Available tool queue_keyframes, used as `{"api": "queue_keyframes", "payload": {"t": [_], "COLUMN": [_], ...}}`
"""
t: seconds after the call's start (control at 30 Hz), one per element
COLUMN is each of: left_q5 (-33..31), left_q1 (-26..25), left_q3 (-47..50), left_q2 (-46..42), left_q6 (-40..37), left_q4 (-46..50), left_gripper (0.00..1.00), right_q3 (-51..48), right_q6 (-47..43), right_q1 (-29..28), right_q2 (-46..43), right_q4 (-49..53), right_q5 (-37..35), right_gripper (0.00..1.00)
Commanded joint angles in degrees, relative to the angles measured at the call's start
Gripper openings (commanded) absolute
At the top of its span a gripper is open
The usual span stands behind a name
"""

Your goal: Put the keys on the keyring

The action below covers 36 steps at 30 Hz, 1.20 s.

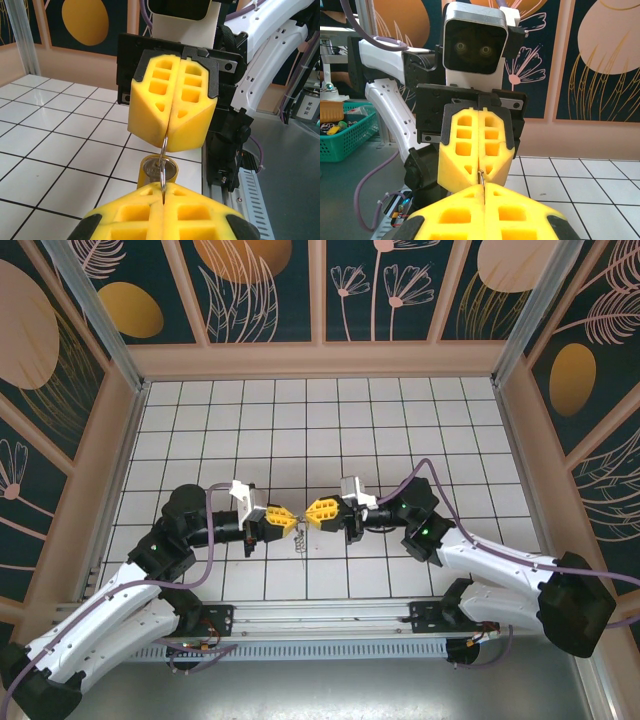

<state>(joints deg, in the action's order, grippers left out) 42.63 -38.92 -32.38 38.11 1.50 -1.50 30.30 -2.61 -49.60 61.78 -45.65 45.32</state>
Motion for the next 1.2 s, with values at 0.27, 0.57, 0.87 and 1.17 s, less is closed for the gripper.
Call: {"api": "queue_keyframes", "payload": {"t": [0.27, 0.57, 0.87, 1.17], "left_q5": [0.3, 0.3, 0.3, 0.3], "left_q1": [0.2, 0.2, 0.2, 0.2], "left_q3": [-2.0, -1.9, -1.9, -2.0], "left_q2": [-0.9, -0.9, -0.8, -0.9], "left_q6": [-1.2, -1.2, -1.3, -1.4], "left_q4": [-1.3, -1.3, -1.2, -1.1], "left_gripper": [0.0, 0.0, 0.0, 0.0], "right_q3": [2.5, 2.6, 2.4, 2.0], "right_q6": [-0.2, -0.5, 0.1, 1.1], "right_q1": [0.2, 0.2, 0.3, 1.3], "right_q2": [-1.4, 0.3, -0.4, -2.0], "right_q4": [0.1, 0.0, -0.5, -1.6], "right_q5": [1.0, 0.7, 1.7, 2.7], "right_gripper": [0.0, 0.0, 0.0, 0.0]}}
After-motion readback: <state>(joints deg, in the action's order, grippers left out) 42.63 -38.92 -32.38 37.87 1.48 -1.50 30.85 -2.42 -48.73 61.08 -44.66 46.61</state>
